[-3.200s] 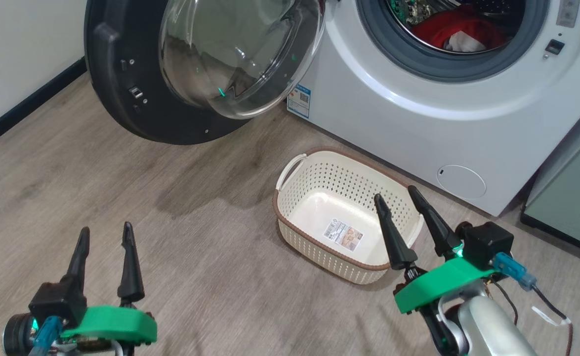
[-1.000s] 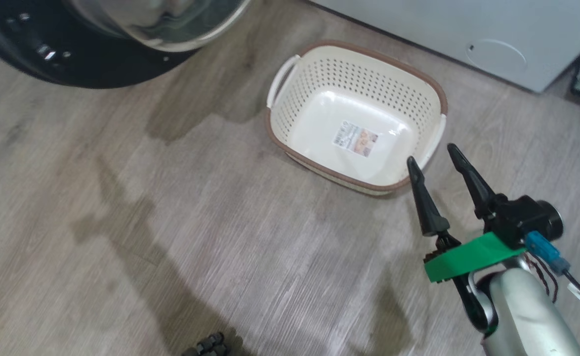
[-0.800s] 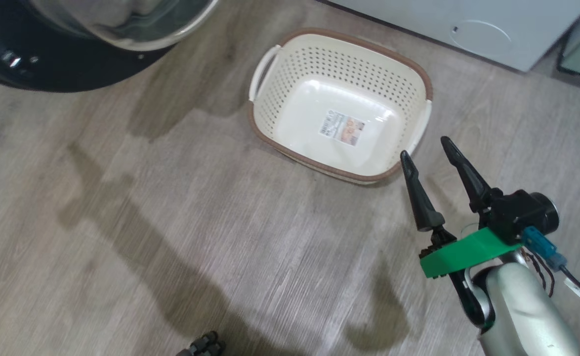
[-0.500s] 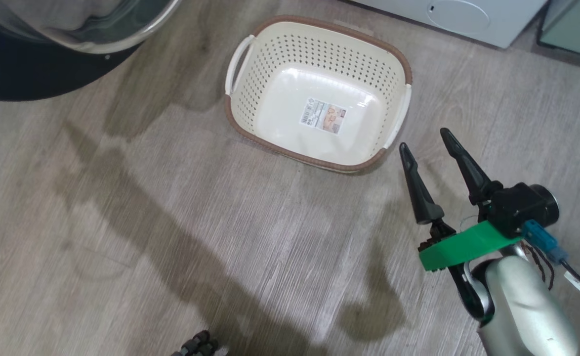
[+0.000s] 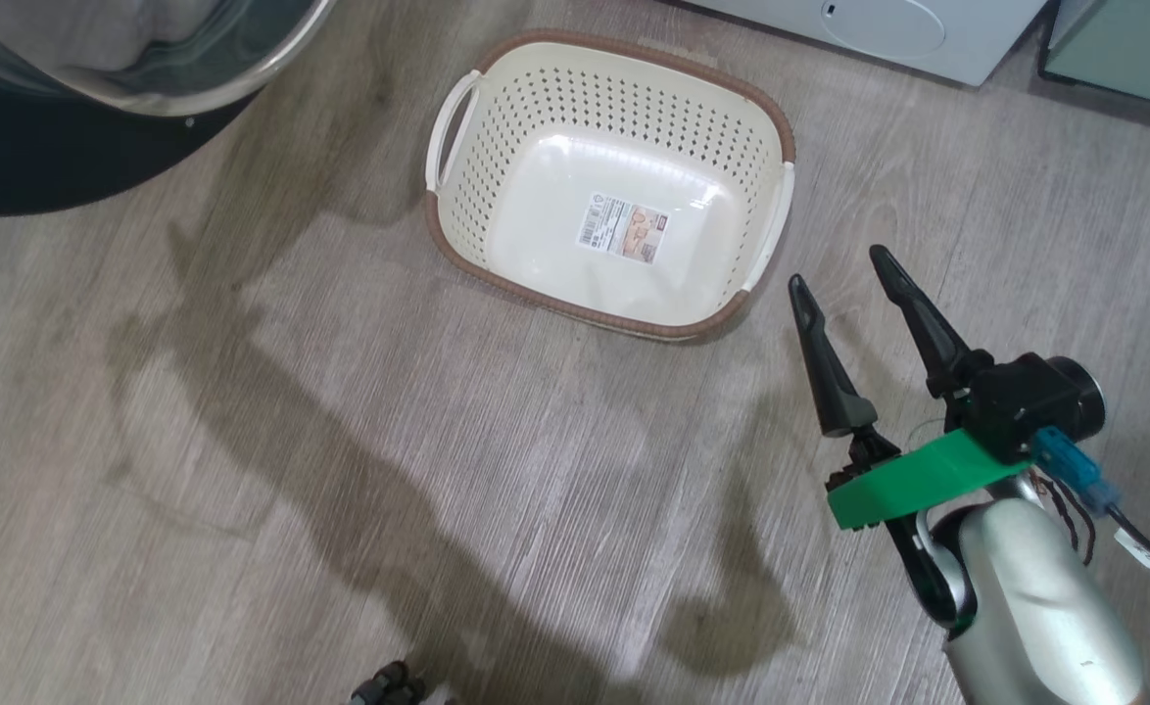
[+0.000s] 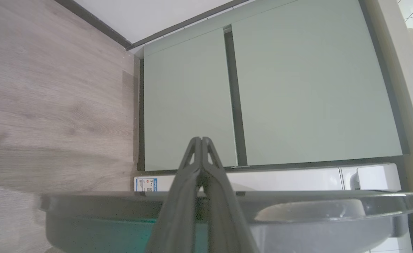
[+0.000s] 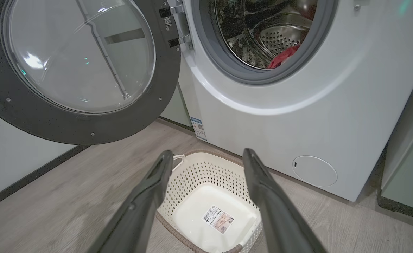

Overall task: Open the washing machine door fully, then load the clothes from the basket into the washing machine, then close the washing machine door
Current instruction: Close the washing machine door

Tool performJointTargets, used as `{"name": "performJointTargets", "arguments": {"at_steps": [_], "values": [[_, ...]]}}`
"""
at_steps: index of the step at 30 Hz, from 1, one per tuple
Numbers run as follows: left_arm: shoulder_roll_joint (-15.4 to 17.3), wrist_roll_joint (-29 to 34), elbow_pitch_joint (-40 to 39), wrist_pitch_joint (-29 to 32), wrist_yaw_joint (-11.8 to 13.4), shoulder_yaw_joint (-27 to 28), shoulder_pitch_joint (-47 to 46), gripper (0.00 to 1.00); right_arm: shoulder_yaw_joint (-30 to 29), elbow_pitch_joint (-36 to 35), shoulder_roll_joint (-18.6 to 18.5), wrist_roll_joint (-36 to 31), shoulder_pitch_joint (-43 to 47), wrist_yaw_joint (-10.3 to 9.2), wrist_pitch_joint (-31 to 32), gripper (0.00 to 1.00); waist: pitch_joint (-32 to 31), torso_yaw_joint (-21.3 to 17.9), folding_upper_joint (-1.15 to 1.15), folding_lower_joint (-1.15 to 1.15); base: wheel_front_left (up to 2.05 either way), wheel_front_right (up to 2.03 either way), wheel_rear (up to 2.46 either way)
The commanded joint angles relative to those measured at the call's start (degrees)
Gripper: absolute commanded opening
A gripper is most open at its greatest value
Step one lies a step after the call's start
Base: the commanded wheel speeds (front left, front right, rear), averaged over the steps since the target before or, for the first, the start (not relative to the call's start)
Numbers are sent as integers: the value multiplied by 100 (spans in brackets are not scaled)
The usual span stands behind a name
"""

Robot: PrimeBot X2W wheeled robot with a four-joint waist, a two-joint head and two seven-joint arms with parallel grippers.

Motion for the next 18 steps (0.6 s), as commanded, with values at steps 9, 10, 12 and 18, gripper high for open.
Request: {"name": "performJointTargets", "arguments": {"at_steps": [9,10,12,18], "values": [[170,-408,-286,864,-10,-22,174,0,174,-109,109,40,-13,-1,-41,100,-262,23,0,0,0,0,0],[136,-428,-327,998,-10,-60,204,0,177,-101,116,48,-4,-1,-41,100,-299,24,0,0,0,0,0],[61,-486,-427,1242,-10,-120,274,0,176,-83,131,59,23,-1,-42,100,-383,34,0,0,0,0,0],[-127,-597,-697,1764,-10,-319,518,0,220,-20,187,110,115,-1,-42,100,-659,22,0,0,0,0,0]]}}
